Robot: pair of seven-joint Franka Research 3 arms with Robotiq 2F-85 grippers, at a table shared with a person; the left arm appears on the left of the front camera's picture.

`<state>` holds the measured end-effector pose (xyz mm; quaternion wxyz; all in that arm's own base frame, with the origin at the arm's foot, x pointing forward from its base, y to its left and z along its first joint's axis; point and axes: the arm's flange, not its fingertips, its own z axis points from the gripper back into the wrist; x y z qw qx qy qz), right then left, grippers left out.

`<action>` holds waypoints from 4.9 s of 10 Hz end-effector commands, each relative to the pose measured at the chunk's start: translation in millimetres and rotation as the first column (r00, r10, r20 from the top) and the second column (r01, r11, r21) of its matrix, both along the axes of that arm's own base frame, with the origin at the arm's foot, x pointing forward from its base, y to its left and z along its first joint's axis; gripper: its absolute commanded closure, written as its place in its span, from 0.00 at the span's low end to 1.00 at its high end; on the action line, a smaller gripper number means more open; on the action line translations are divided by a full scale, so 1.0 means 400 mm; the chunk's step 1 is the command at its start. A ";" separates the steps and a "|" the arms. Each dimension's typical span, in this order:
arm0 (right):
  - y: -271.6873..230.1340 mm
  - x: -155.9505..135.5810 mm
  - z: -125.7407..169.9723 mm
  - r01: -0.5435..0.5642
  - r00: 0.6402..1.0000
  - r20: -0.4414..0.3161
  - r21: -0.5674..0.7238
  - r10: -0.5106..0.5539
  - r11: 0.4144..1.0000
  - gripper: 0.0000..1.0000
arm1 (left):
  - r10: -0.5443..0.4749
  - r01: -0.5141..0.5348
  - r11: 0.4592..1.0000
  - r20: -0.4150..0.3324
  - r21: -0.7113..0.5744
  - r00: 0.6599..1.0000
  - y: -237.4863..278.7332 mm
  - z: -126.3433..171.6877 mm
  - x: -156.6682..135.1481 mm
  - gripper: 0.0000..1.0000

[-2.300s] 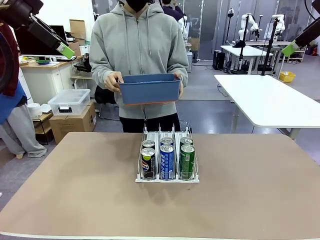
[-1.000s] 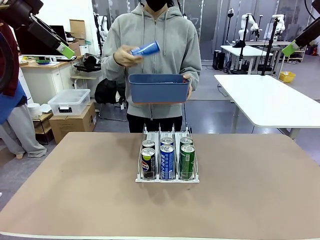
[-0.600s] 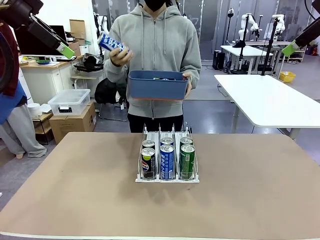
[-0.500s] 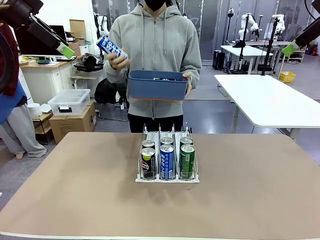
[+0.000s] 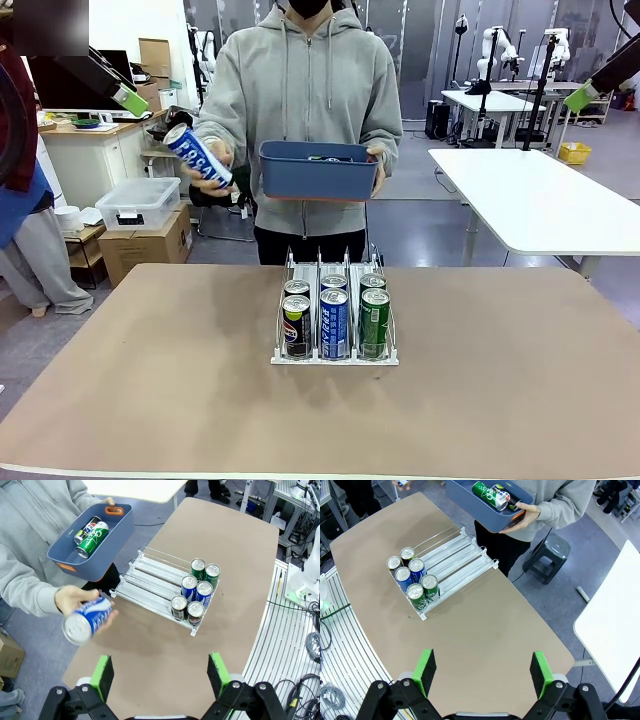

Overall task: Fill the beverage cans into the dispenser.
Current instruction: Pick up the Ionic drink handed by the human.

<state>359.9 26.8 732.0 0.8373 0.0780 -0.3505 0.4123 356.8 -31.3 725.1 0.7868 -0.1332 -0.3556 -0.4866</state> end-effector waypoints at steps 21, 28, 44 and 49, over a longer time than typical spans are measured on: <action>0.001 0.001 -0.002 -0.001 1.000 -0.001 -0.001 0.001 1.000 0.00 | -0.098 0.096 0.983 0.009 0.154 0.995 0.020 -0.098 0.297 0.00; 0.001 0.001 -0.002 -0.001 1.000 -0.001 -0.001 0.001 1.000 0.00 | -0.148 0.151 0.982 -0.035 0.114 0.988 0.054 -0.185 0.363 0.00; 0.001 0.001 -0.002 -0.001 1.000 -0.001 -0.001 0.001 1.000 0.00 | -0.144 0.151 0.980 -0.061 0.127 0.988 0.020 -0.209 0.364 0.20; 0.001 0.001 -0.002 -0.001 1.000 -0.001 -0.001 0.001 1.000 0.00 | -0.131 0.136 0.986 -0.052 0.100 0.990 0.025 -0.207 0.366 0.80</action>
